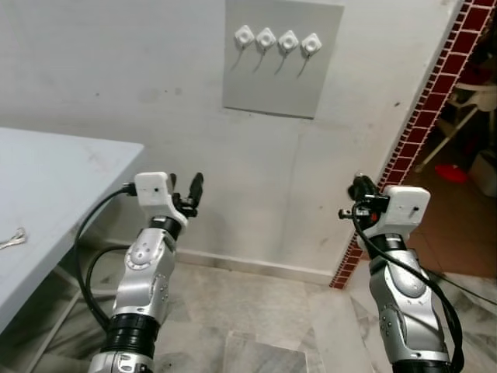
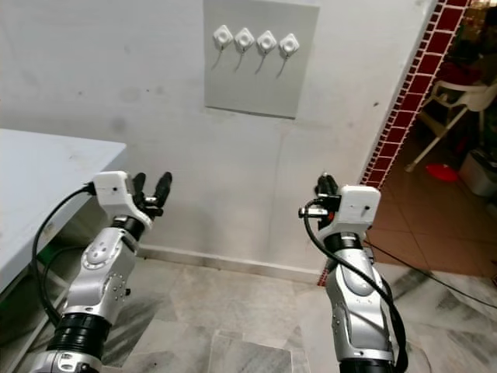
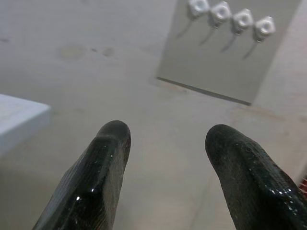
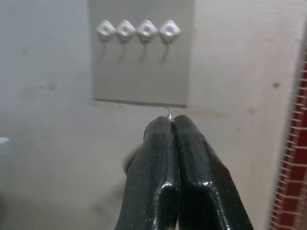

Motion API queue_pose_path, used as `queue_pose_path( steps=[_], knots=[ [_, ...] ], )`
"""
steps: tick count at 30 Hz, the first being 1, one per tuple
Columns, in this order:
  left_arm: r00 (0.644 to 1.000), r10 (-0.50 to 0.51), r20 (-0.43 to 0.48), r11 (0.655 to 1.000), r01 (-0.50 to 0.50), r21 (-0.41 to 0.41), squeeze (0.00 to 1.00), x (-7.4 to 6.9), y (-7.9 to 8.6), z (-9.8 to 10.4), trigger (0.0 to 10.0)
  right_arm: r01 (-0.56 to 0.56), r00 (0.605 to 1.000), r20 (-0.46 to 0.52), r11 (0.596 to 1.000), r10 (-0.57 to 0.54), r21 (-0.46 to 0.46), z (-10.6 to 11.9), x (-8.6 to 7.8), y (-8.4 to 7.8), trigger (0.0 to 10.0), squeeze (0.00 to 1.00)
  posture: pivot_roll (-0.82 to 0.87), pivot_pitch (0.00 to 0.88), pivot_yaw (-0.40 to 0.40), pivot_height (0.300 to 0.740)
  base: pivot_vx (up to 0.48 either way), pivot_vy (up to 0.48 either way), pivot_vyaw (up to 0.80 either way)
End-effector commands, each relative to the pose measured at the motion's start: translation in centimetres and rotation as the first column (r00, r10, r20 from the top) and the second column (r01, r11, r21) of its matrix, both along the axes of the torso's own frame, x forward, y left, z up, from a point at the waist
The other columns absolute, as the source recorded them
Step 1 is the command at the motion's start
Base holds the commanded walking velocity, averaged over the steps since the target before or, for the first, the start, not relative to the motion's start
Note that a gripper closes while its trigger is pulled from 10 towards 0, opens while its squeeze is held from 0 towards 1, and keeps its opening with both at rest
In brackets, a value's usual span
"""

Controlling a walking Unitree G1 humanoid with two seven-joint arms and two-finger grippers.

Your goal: Hang keys on a hook

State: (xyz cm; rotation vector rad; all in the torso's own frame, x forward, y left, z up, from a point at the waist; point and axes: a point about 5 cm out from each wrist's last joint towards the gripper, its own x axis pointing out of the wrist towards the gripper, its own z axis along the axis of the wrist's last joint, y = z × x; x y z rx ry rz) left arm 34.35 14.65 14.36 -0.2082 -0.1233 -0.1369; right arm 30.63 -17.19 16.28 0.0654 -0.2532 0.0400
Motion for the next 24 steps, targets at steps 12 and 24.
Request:
queue_pose_path(
  steps=[12, 24],
  knots=[
    [1.000, -0.012, 0.012, 1.000, 0.012, -0.007, 0.00, -0.02, -0.13, 0.54, 10.0, 0.003, 1.000, 0.021, 1.000, -0.003, -0.008, 0.51, 0.00, -0.01, 10.0, 0.00, -0.03, 0.000, -0.048, 0.740, 0.091, 0.000, 0.00],
    [1.000, -0.013, 0.010, 1.000, 0.014, -0.014, 0.00, -0.03, -0.13, 0.61, 10.0, 0.001, 1.000, 0.021, 1.000, -0.001, -0.009, 0.54, 0.04, 0.03, 10.0, 0.00, -0.03, 0.000, -0.049, 0.740, 0.304, 0.000, 0.00]
  ],
)
